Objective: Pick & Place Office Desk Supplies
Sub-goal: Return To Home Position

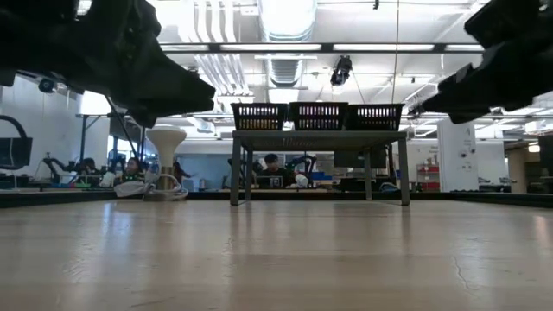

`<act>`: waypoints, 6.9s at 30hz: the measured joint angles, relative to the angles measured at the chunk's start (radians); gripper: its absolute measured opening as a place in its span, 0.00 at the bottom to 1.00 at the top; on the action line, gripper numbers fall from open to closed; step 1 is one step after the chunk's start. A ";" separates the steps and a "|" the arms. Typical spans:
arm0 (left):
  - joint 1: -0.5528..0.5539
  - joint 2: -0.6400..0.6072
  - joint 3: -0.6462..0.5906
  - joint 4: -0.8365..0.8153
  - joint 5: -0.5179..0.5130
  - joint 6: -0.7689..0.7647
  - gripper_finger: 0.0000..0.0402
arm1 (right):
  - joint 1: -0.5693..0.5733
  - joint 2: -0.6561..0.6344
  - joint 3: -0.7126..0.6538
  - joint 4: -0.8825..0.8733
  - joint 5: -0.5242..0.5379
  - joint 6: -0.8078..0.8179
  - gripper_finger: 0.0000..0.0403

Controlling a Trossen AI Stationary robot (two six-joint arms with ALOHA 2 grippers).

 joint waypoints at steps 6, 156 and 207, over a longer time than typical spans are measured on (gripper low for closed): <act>0.024 0.000 0.000 -0.001 -0.003 -0.007 0.41 | -0.193 -0.347 -0.111 -0.013 -0.282 -0.092 0.13; 0.409 -1.499 -0.377 -0.811 0.692 0.281 0.41 | -0.444 -1.027 -0.195 -0.518 -0.475 -0.123 0.13; 0.408 -1.497 -0.369 -0.841 0.594 0.315 0.35 | -0.444 -1.028 -0.195 -0.518 -0.475 -0.120 0.13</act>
